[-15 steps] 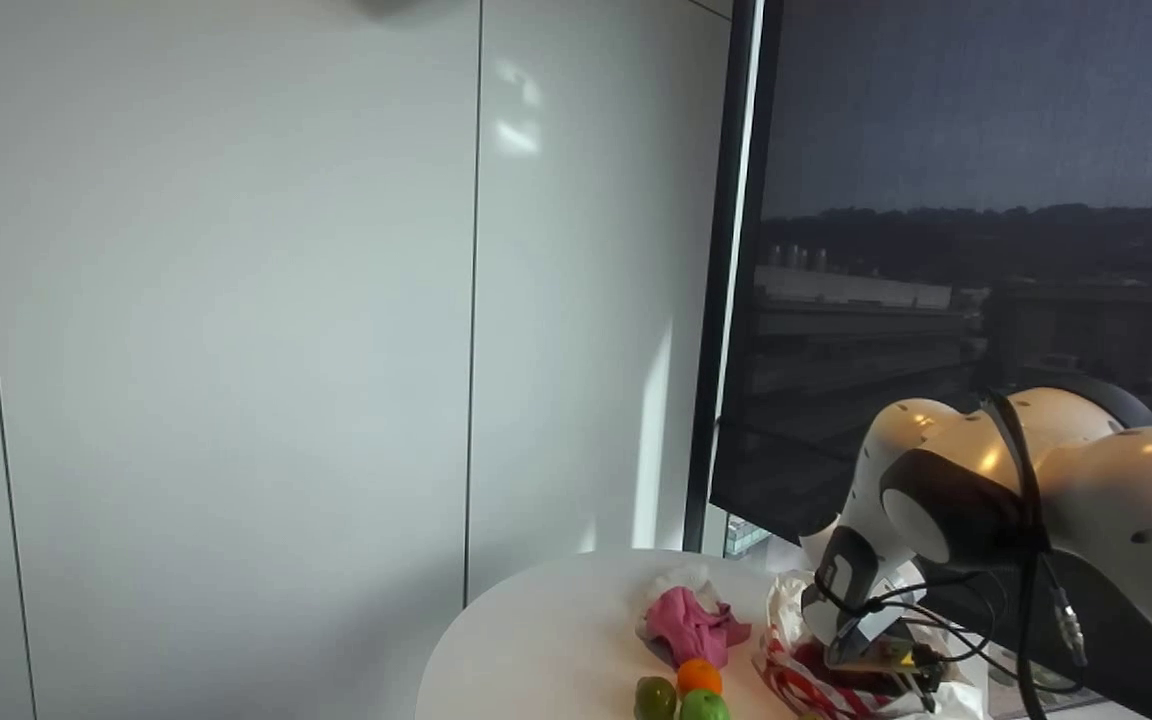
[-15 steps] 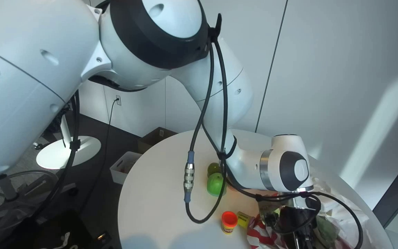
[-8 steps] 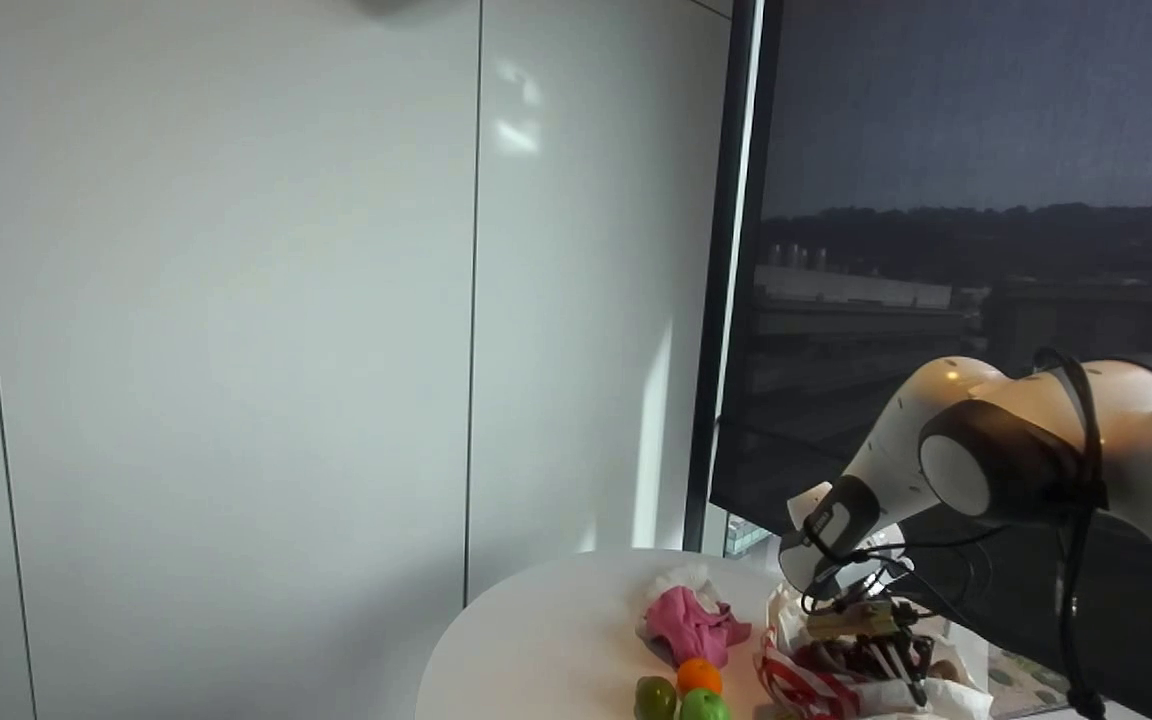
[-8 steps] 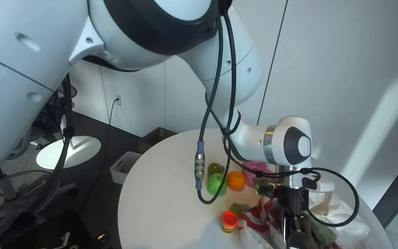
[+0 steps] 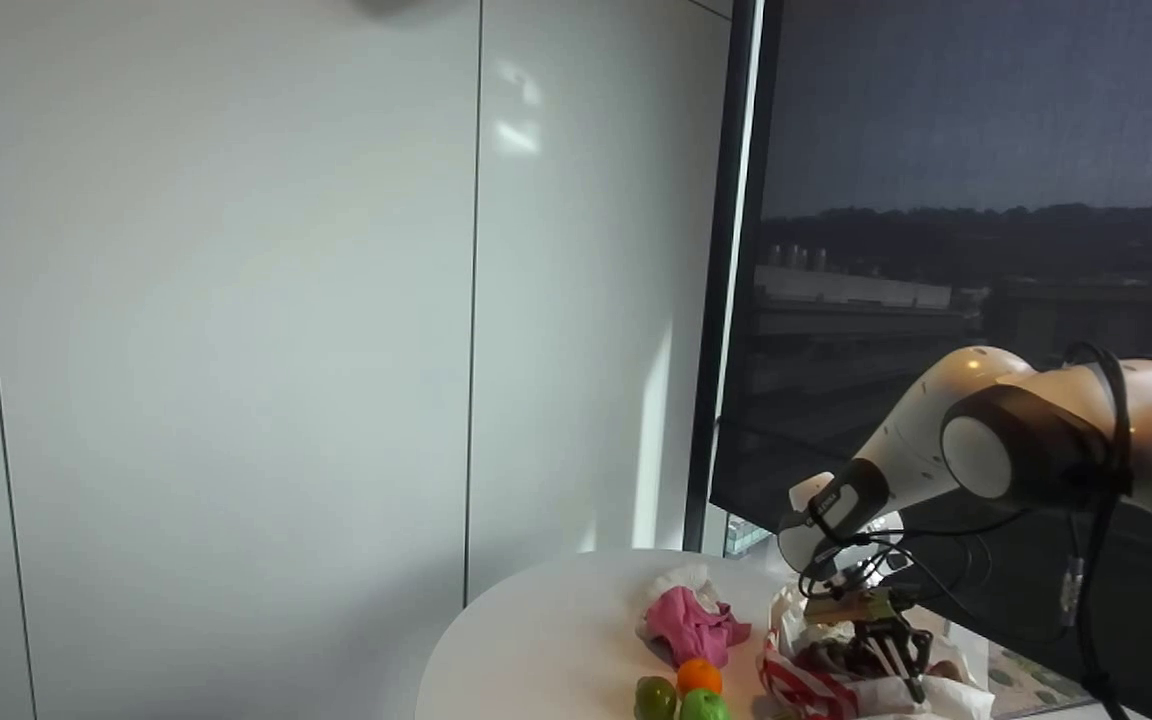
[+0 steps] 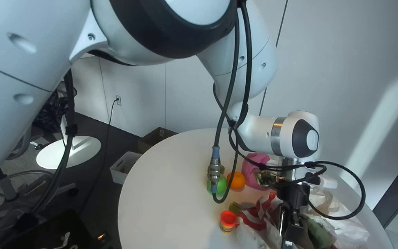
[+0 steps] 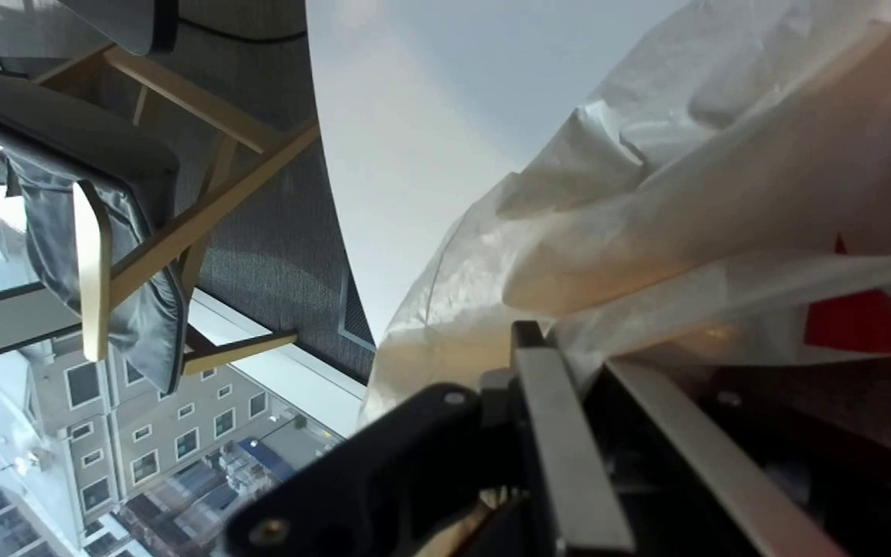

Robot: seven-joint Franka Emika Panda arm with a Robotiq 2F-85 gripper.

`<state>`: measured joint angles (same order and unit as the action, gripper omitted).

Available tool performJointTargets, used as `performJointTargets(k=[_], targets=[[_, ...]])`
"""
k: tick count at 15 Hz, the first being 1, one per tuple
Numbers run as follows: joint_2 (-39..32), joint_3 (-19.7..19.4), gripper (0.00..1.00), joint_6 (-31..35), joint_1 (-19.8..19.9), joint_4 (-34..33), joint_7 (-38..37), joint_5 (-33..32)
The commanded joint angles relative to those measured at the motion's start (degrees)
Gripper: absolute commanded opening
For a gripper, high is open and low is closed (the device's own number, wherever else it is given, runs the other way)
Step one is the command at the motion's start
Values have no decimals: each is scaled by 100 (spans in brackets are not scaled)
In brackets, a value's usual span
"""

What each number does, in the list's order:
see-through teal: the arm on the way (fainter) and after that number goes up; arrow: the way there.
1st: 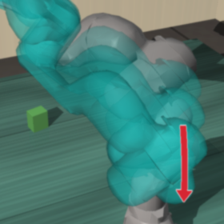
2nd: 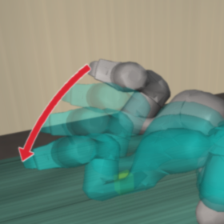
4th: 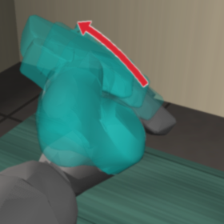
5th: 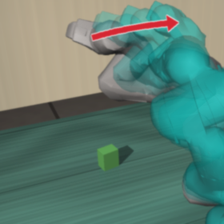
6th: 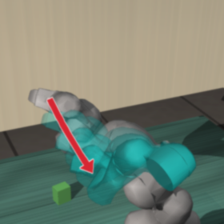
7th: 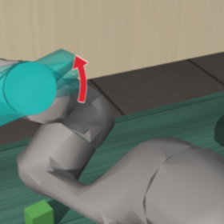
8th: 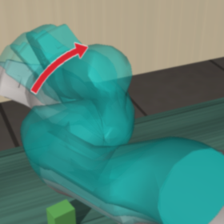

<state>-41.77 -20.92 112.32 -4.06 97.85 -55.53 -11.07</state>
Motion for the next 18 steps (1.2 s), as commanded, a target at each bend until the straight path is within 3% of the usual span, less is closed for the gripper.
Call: performJointTargets(k=[1, 3, 7, 9, 11, 18], targets=[[22, 188, 36, -13, 121, 72, -100, -256], [242, 148, 39, 128, -66, 250, -267, -566], [812, 194, 69, 487, -429, 611, -635, -1281], [1110, 395, 83, 906, -445, 821, -658, -1373], [1294, 696, 98, 1428, -310, 988, -573, -1076], [1337, 1640, 100, 2867, 175, 1549, 226, 789]])
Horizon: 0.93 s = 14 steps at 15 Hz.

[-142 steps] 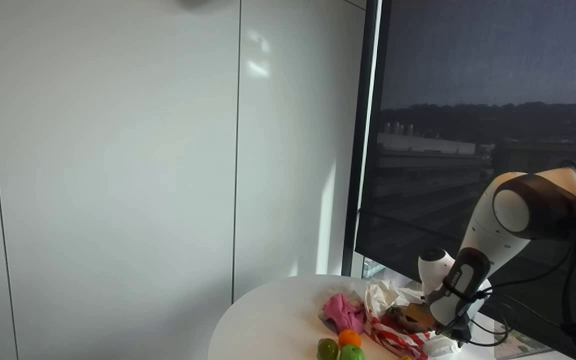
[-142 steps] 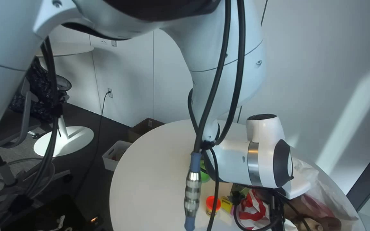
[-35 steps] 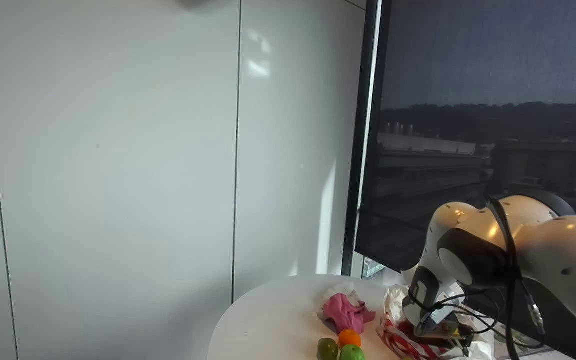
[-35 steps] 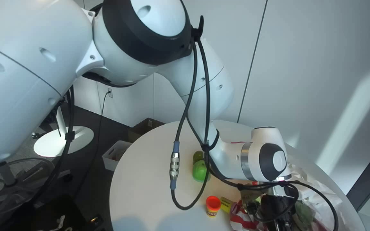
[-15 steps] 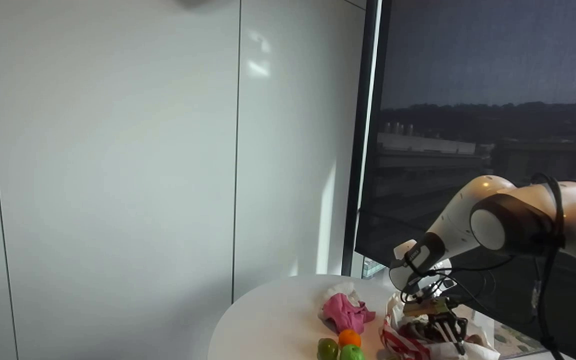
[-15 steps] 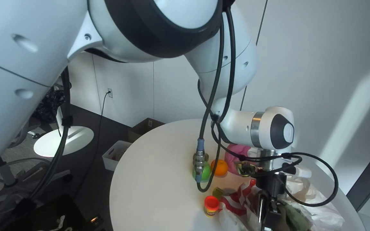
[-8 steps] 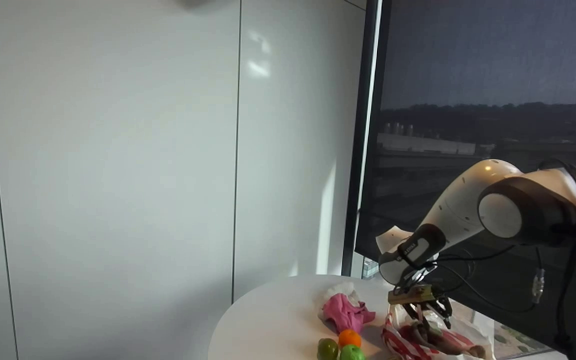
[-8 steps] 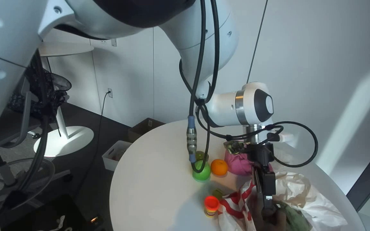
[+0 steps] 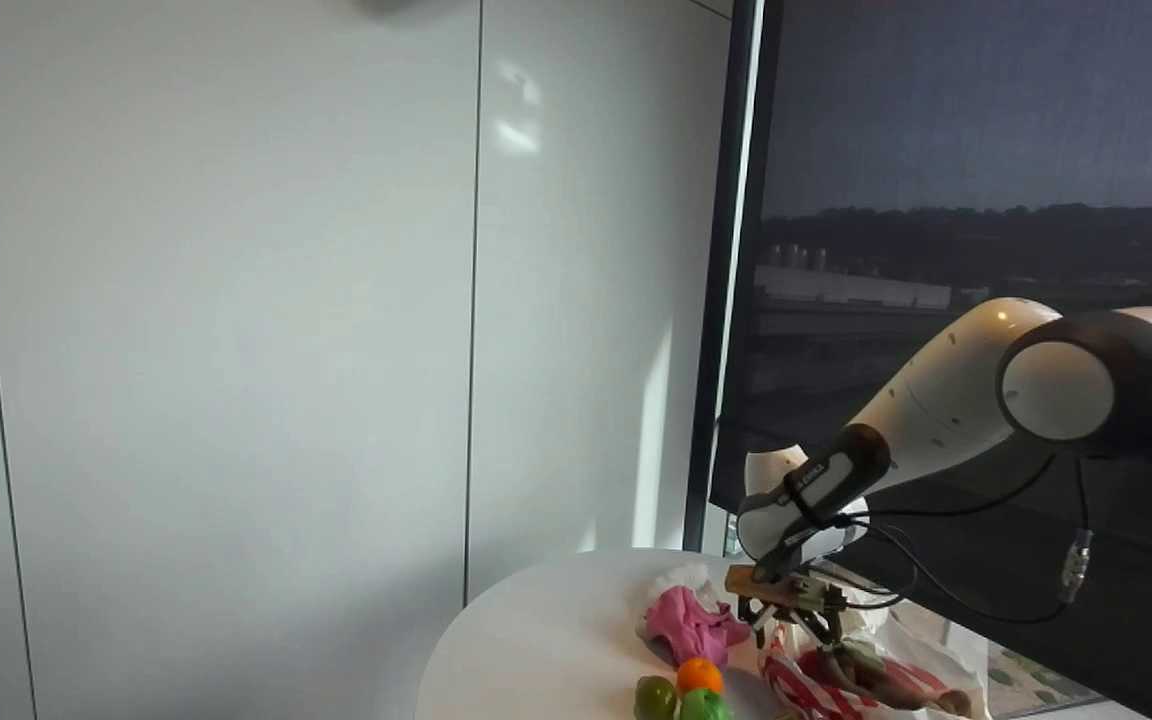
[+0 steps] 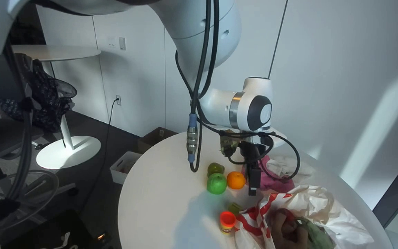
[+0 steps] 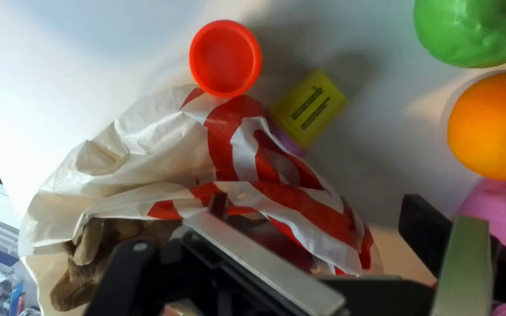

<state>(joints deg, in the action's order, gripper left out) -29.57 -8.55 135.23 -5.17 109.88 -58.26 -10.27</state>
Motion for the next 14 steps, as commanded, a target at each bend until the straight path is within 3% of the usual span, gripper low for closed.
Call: performJointTargets(k=[1, 7, 10, 14], targets=[[117, 539, 99, 767, 355, 429, 722, 1032], [-147, 1559, 100, 1605, 849, 648, 2808, 3127], [-450, 1652, 100, 1560, 815, 510, 3494, 3664], [-707, 1506, 100, 1591, 683, 450, 3774, 3658]])
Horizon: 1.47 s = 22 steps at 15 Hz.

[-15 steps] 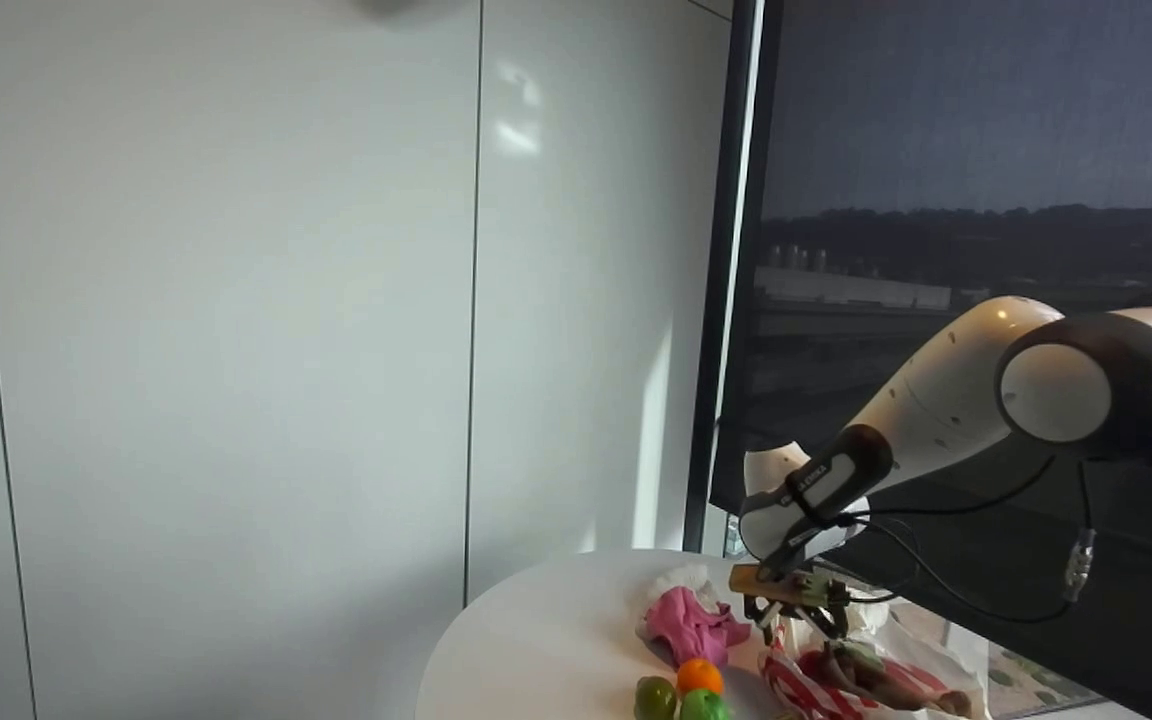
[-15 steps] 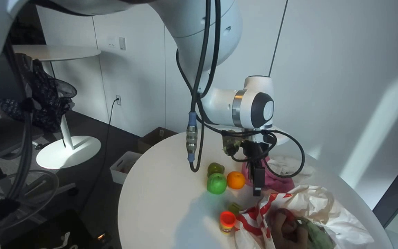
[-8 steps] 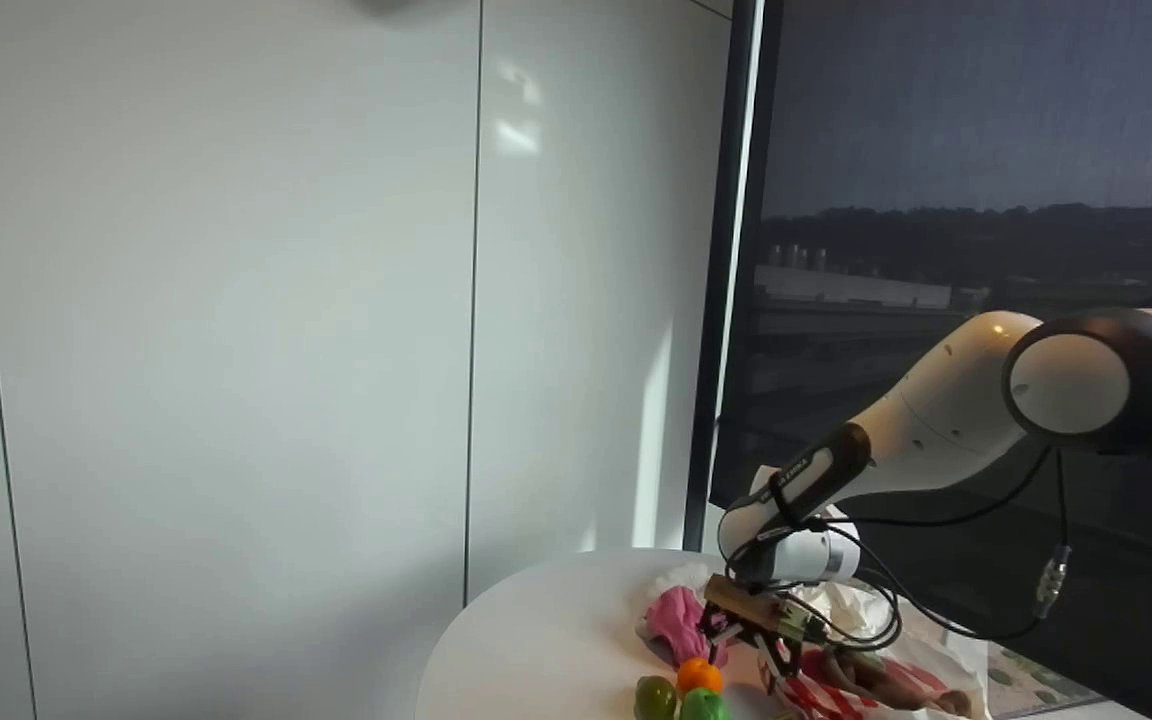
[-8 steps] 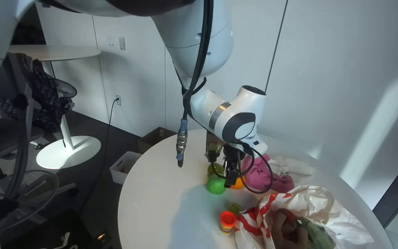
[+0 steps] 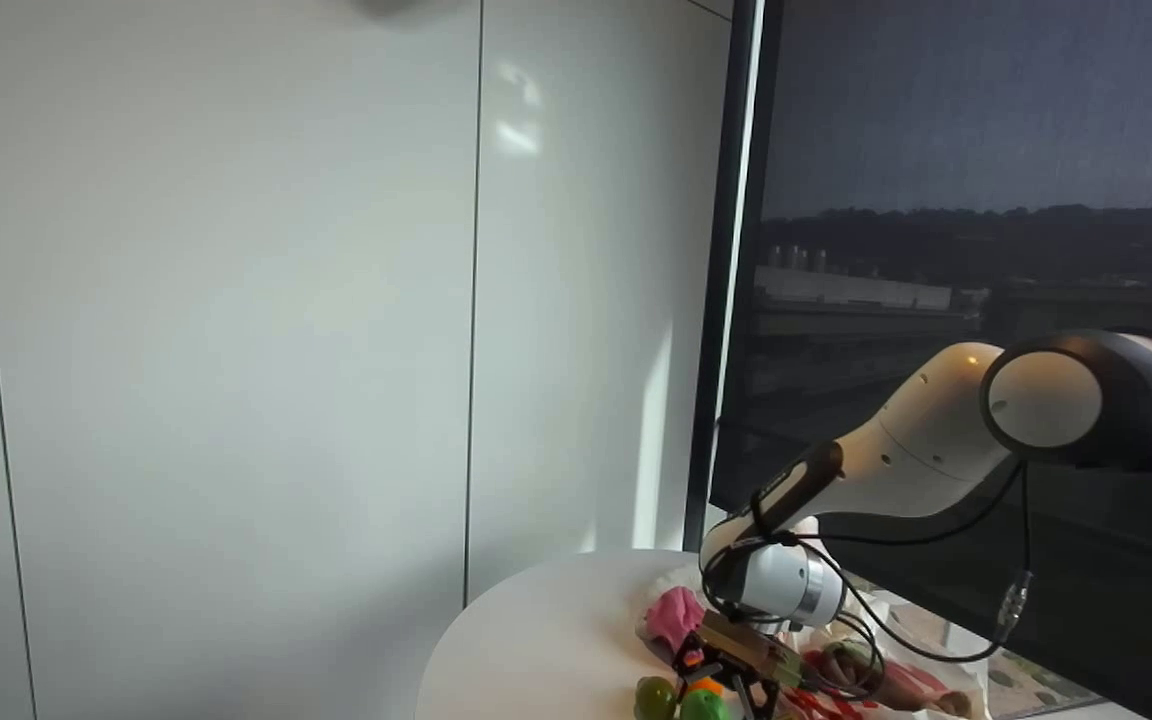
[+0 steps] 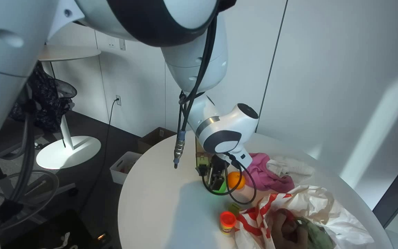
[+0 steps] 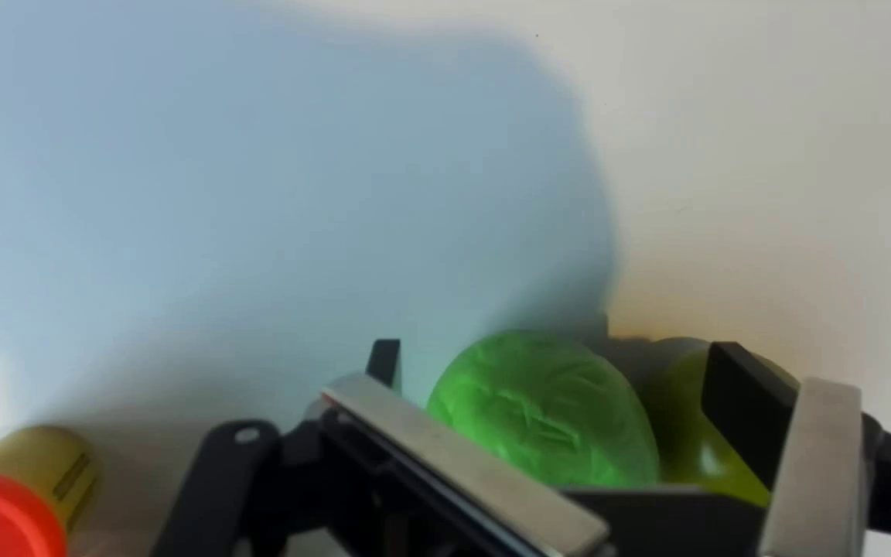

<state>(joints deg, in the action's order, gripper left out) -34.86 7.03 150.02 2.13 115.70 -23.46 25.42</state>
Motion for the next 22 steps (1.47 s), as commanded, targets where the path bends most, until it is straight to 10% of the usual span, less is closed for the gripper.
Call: performJointTargets(k=[1, 12, 13, 17, 22], targets=[[-228, -56, 100, 134, -48, -150, 349, 76], [-618, -59, 99, 698, -112, -349, 891, -108], [-630, -54, 75, 712, -106, -358, 918, -132], [-583, -55, 56, 820, -117, -299, 1040, -200], [-204, -331, 53, 790, -280, -39, 920, -555]])
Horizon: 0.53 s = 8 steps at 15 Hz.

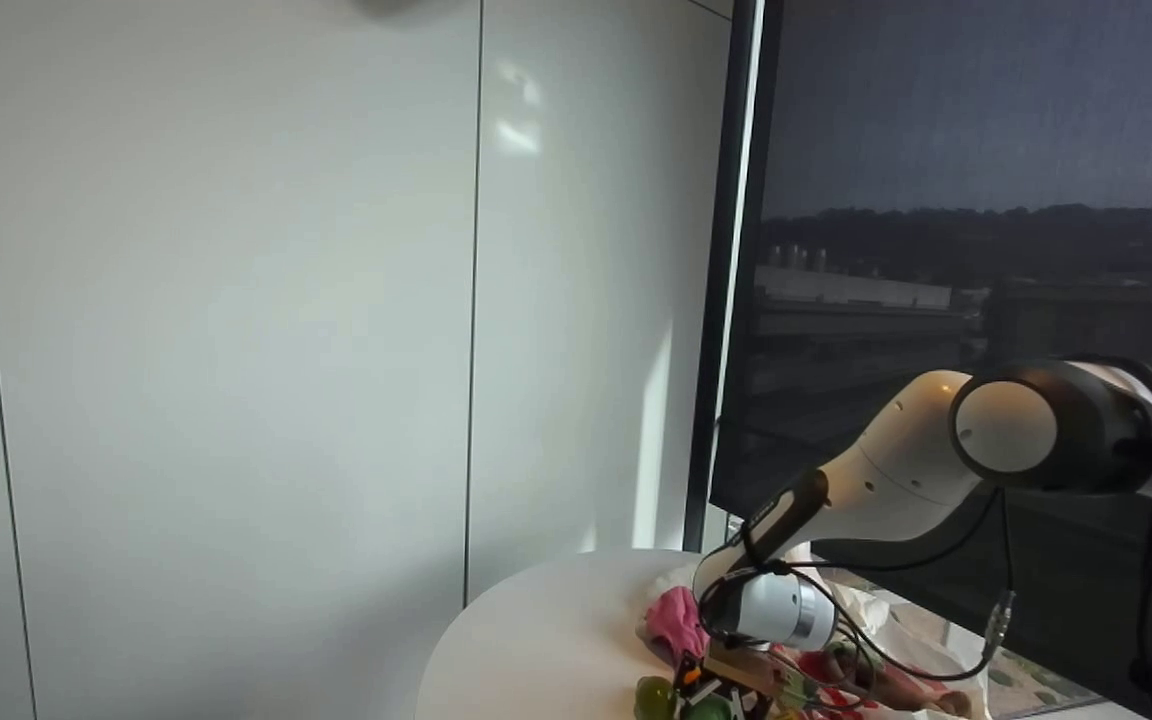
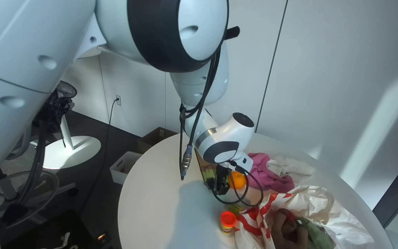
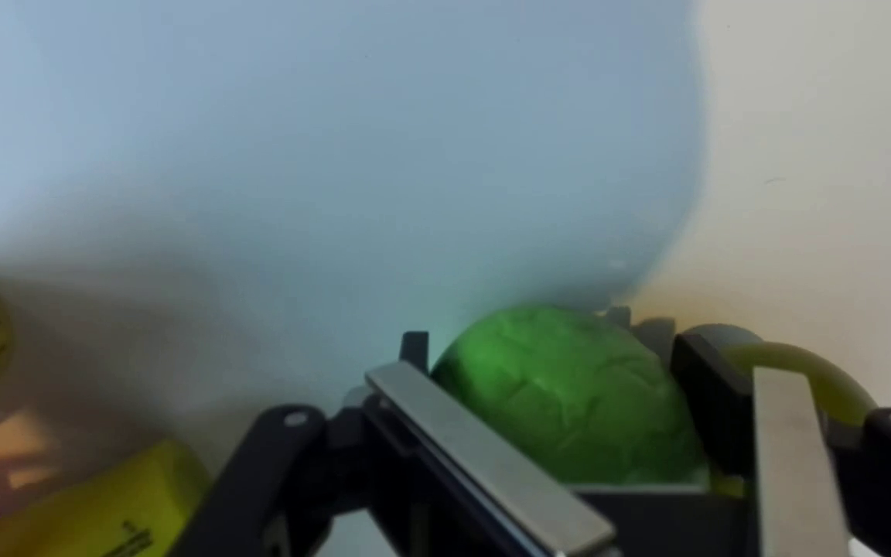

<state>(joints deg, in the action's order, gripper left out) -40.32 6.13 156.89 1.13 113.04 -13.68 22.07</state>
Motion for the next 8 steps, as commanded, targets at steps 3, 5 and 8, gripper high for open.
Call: performJointTargets(k=[3, 5, 8], targets=[[716, -522, 53, 140, -256, 438, -169, -418], [974, -762, 53, 229, -306, 576, -280, -554], [1328, -1253, 53, 393, -418, 783, -684, -798]])
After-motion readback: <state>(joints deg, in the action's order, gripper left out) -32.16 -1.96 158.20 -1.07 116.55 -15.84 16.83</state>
